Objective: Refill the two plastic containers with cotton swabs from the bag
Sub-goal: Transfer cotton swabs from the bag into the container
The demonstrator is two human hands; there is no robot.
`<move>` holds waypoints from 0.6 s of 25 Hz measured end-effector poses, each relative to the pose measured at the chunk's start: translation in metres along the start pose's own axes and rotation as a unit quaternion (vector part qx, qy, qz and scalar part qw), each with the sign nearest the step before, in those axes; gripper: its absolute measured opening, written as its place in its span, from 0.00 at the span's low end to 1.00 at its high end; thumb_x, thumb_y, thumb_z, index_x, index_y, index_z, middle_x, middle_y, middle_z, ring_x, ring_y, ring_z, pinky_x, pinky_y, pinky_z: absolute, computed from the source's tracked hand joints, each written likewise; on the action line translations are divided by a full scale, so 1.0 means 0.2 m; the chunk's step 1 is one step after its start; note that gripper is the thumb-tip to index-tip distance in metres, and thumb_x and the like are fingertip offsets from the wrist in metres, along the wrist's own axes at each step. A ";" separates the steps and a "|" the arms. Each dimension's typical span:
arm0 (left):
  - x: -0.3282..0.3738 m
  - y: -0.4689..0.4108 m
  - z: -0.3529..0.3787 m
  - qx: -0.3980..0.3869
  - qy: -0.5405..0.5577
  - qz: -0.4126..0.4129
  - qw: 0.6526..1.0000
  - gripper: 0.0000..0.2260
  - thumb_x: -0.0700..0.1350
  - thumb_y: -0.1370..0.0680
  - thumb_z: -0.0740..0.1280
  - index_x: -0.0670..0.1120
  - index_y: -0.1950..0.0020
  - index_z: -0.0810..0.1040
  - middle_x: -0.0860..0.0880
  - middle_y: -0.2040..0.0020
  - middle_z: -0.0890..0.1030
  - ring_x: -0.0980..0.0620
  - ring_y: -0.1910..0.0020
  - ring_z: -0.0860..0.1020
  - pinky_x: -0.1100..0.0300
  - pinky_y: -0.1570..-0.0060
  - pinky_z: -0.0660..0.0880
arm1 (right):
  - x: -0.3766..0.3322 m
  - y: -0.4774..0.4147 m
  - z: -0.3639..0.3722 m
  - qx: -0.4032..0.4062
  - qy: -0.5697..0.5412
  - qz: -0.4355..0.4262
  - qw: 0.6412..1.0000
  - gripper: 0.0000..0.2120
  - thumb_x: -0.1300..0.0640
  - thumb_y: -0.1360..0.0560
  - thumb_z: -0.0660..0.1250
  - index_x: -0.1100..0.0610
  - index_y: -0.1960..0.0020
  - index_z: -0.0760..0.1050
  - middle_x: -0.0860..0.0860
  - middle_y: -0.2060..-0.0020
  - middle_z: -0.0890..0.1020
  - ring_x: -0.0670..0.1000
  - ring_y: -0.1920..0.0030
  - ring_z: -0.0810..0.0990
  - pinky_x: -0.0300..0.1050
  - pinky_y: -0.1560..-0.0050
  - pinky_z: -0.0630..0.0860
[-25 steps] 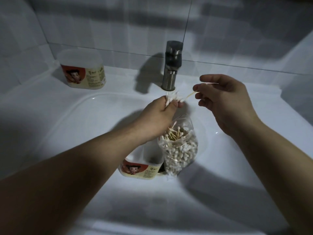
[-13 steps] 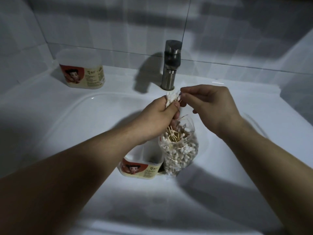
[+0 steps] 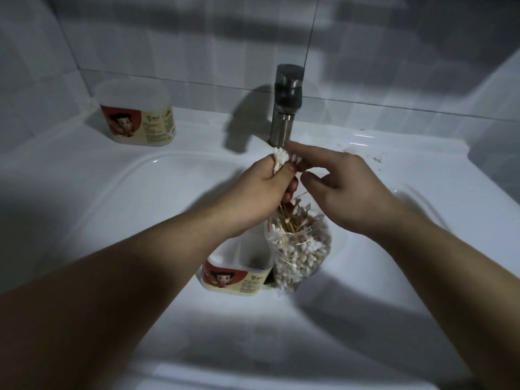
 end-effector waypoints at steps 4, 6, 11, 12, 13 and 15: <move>-0.01 -0.01 -0.03 0.056 0.080 -0.022 0.995 0.10 0.44 0.13 0.54 0.47 0.46 0.75 0.53 0.66 0.72 0.57 0.69 0.70 0.63 0.66 0.74 | 0.02 -0.01 -0.01 0.025 0.012 0.035 0.999 0.16 0.59 0.22 0.67 0.45 0.38 0.80 0.41 0.54 0.85 0.39 0.51 0.82 0.41 0.46 0.79; -0.01 -0.01 -0.05 0.077 0.138 -0.043 0.987 0.11 0.44 0.13 0.54 0.49 0.47 0.75 0.53 0.67 0.70 0.58 0.70 0.70 0.65 0.67 0.74 | 0.03 -0.01 0.00 -0.024 0.075 0.058 0.995 0.06 0.51 0.24 0.71 0.46 0.48 0.82 0.41 0.60 0.85 0.39 0.56 0.82 0.42 0.50 0.80; -0.01 -0.01 -0.05 0.093 0.168 -0.048 0.980 0.11 0.44 0.13 0.55 0.49 0.47 0.75 0.52 0.66 0.70 0.58 0.72 0.69 0.61 0.64 0.76 | 0.04 0.03 0.13 -0.180 0.175 0.060 0.966 0.12 0.38 0.31 0.71 0.43 0.53 0.83 0.40 0.61 0.81 0.39 0.59 0.78 0.37 0.56 0.73; -0.01 -0.01 -0.05 0.092 0.166 -0.049 0.981 0.11 0.43 0.13 0.54 0.50 0.47 0.75 0.52 0.66 0.70 0.58 0.72 0.69 0.61 0.64 0.75 | 0.02 0.03 0.14 -0.183 0.172 0.051 0.967 0.07 0.39 0.30 0.72 0.41 0.57 0.80 0.40 0.63 0.80 0.39 0.60 0.78 0.38 0.57 0.72; -0.01 -0.01 -0.05 0.091 0.164 -0.049 0.981 0.11 0.43 0.13 0.54 0.50 0.48 0.75 0.52 0.66 0.70 0.58 0.72 0.69 0.61 0.65 0.74 | 0.01 0.03 0.14 -0.182 0.168 0.046 0.968 0.07 0.41 0.29 0.72 0.42 0.61 0.79 0.42 0.64 0.81 0.41 0.61 0.78 0.39 0.58 0.73; -0.02 -0.01 -0.05 0.089 0.156 -0.048 0.983 0.11 0.44 0.13 0.54 0.50 0.48 0.75 0.53 0.66 0.70 0.59 0.72 0.69 0.63 0.65 0.74 | 0.00 0.03 0.14 -0.176 0.159 0.046 0.970 0.08 0.44 0.28 0.73 0.47 0.63 0.81 0.44 0.66 0.81 0.43 0.62 0.79 0.40 0.59 0.74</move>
Point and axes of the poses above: each hand's wrist, its own y-axis away from the middle knuckle, its own z-axis out of the palm, x = y × z, the point moved 6 cm from there along -y, towards the middle knuckle
